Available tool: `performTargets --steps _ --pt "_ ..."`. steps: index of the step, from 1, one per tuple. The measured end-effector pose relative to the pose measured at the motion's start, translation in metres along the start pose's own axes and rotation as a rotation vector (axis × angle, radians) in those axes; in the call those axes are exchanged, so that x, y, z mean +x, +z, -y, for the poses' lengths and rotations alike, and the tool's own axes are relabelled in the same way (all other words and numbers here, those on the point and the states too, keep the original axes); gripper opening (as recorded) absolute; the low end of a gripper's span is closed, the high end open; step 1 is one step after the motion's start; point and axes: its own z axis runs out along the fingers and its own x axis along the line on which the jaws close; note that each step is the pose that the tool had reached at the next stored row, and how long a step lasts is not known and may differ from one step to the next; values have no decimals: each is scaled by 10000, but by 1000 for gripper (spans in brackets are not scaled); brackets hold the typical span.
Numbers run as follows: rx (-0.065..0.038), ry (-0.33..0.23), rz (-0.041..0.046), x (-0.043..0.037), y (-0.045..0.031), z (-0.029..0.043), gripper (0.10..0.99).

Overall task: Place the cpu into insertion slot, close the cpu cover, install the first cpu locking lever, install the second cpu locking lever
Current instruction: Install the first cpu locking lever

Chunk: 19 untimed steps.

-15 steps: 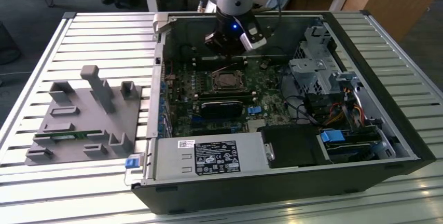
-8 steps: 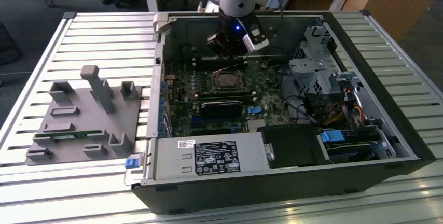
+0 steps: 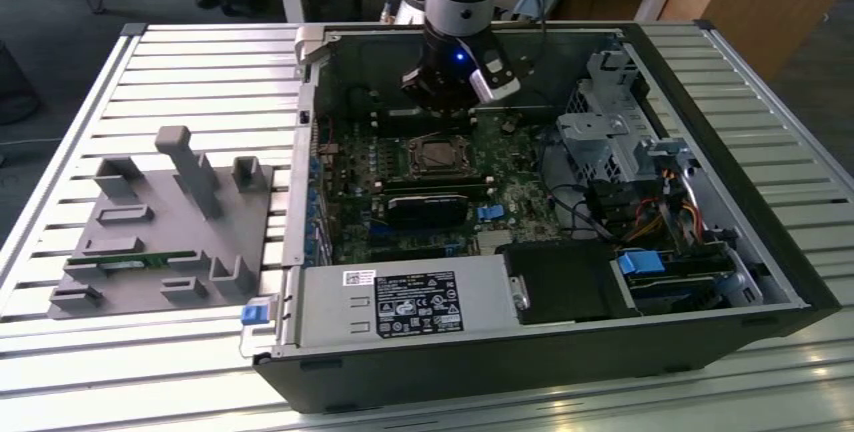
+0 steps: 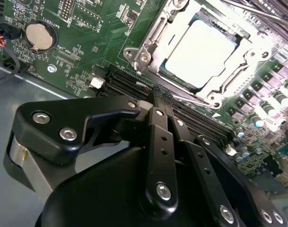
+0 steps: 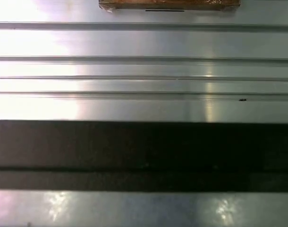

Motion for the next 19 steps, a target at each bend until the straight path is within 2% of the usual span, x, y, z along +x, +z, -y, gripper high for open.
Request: performTargets --steps 8,19 --pt "0 -1 0 -13 82 7 118" --pt "-2 -5 1 -18 74 6 118"
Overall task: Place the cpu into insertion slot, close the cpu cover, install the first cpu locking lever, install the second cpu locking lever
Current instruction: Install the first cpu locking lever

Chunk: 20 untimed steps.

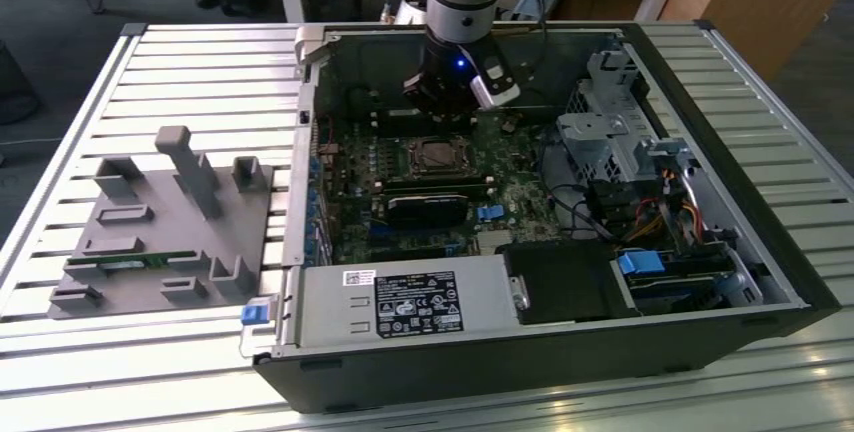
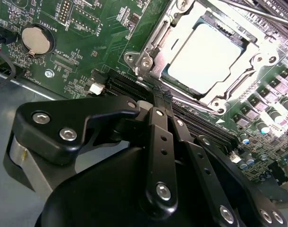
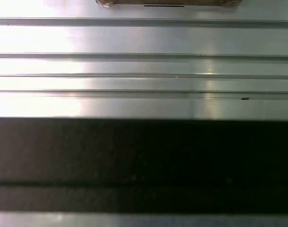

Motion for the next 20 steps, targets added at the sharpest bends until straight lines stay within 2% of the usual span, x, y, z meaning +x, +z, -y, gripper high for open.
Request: performTargets --steps 9,18,20 --pt "54 1 1 -13 36 3 118" --pt "67 -1 1 -14 15 1 118" --pt "143 -2 1 -14 14 1 118"
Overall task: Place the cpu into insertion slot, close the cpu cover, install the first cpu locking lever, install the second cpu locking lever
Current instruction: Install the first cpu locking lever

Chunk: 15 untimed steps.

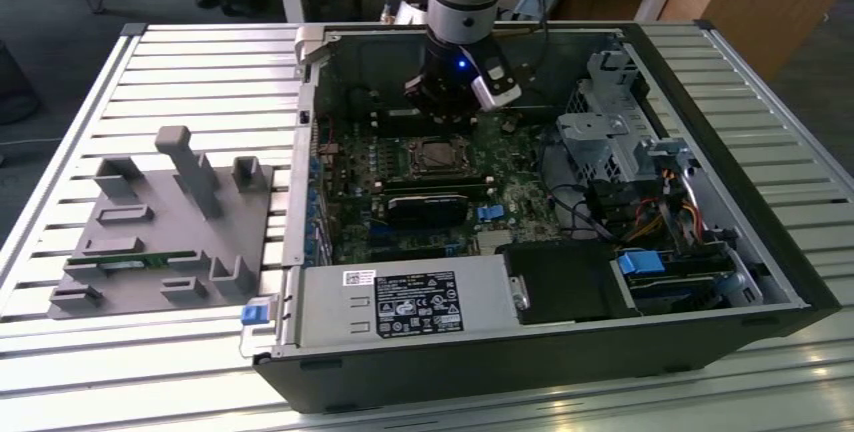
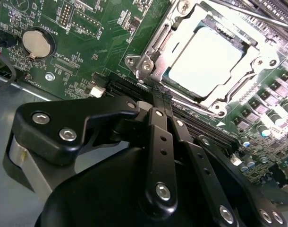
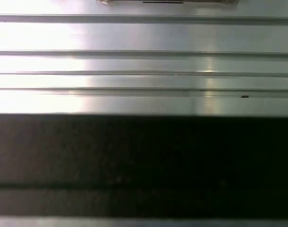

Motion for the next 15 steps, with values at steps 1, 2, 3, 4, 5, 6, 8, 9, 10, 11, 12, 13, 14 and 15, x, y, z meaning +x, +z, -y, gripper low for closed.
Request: performTargets --steps 1,2,3,4,5,6,8,9,10,11,12,13,14,15 --pt "49 -1 2 -1 2 0 118" --pt "102 0 2 0 3 0 118" --pt "153 -1 2 0 5 1 118" --pt "193 -1 2 0 7 1 118" --pt "224 -2 2 -1 10 1 118" --pt "252 -2 3 -1 13 1 118" --pt "289 -3 3 -2 20 2 118" --pt "295 -3 1 -2 24 2 118" --pt "298 -2 0 -3 28 3 118" --pt "300 -1 -1 -4 34 4 118" --pt "300 -1 -1 -6 39 4 118" --pt "299 -2 -1 -8 44 5 118" --pt "290 -2 0 -9 47 5 118" --pt "274 -2 1 -10 48 5 118"
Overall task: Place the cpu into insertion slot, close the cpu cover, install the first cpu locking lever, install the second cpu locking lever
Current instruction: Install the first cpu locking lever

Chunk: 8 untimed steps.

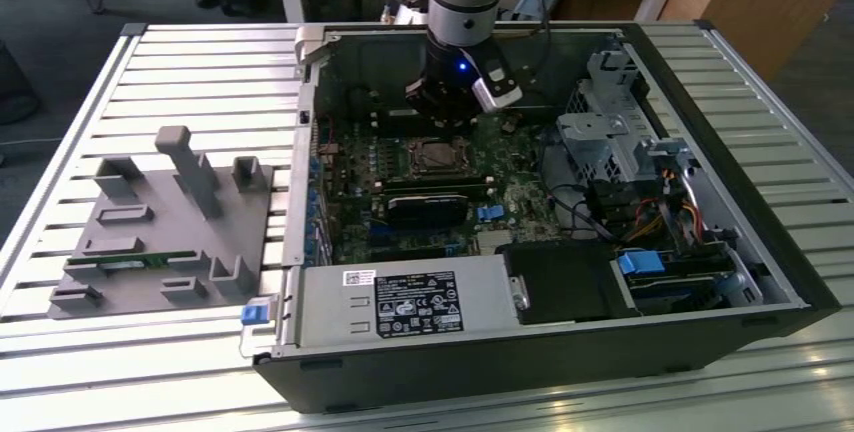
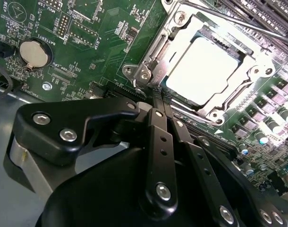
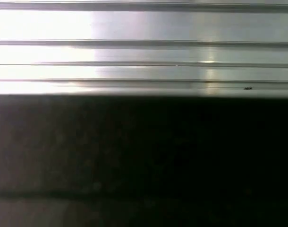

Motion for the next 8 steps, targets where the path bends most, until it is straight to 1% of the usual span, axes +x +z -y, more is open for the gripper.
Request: performTargets --steps 2,4,8 --pt "-18 1 2 0 -1 -1 118" --pt "-36 0 14 -3 -20 -5 118" --pt "-20 -1 3 -1 -120 -7 118"
